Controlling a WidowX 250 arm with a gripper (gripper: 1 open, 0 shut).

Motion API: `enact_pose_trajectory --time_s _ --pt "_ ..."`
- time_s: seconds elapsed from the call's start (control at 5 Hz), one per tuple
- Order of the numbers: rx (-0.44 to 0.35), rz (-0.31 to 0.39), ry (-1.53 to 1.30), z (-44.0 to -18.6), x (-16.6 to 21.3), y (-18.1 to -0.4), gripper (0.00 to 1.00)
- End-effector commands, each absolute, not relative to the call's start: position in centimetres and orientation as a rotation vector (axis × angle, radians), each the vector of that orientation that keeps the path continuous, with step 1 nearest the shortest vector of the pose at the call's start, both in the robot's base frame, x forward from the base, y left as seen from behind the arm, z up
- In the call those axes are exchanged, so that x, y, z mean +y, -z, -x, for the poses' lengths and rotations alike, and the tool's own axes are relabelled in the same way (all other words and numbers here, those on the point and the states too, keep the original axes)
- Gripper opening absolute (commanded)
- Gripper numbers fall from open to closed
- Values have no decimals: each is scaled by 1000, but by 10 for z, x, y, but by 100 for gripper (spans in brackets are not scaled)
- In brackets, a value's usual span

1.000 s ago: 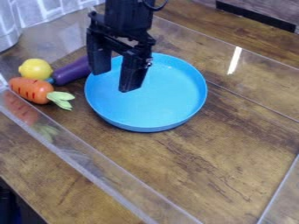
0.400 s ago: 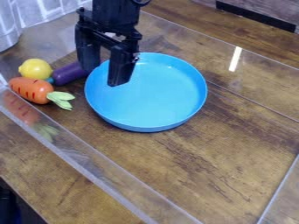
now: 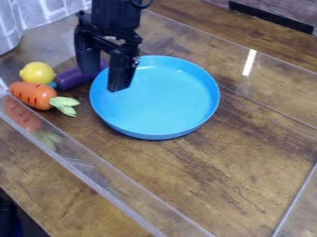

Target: Remove the purple eggplant from inside the blue tray and put it on the table

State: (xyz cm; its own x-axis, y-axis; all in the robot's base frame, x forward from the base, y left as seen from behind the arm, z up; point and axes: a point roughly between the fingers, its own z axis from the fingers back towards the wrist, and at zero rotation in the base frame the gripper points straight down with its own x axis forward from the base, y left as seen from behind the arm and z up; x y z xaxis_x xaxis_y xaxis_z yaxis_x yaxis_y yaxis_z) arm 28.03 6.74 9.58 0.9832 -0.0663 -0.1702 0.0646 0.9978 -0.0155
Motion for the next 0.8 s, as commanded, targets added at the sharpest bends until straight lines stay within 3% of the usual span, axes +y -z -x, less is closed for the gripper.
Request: enact_pose_trajectory --time_s 0.0,0.6 --pt "115 -7 52 -288 79 -108 100" --pt "106 -1 41 -291 88 -105 100"
